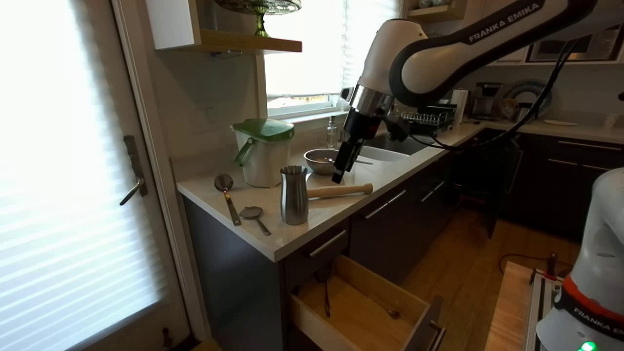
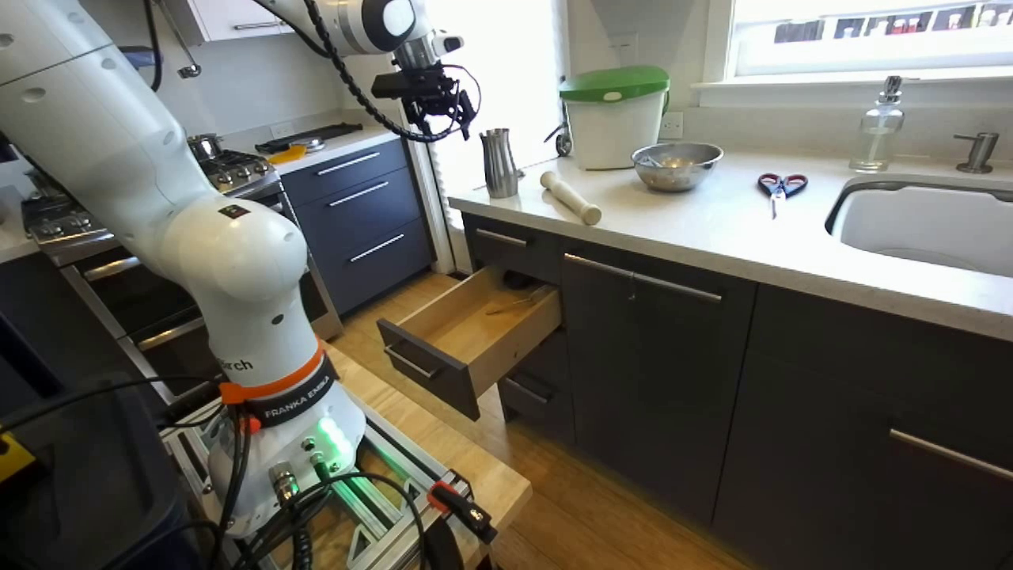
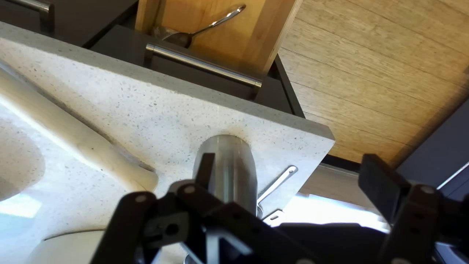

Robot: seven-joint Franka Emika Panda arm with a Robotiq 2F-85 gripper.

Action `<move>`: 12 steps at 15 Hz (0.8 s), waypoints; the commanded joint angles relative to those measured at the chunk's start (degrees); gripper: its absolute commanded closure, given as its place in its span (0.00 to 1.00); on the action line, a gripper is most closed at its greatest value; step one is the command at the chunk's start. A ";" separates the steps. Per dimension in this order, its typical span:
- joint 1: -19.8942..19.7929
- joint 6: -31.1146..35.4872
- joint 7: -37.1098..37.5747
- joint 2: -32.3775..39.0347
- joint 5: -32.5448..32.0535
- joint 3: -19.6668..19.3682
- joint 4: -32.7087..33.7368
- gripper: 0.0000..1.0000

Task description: Transfer the silver cup to the open drawer

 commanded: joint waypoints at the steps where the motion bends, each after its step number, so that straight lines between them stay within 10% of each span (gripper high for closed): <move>1: 1.69 7.26 -5.63 3.12 5.39 -3.43 -1.27 0.00; 7: 10.37 21.29 -28.98 8.54 31.38 -13.57 -2.79 0.00; 12: 16.86 17.81 -51.45 7.39 51.55 -18.50 -1.96 0.00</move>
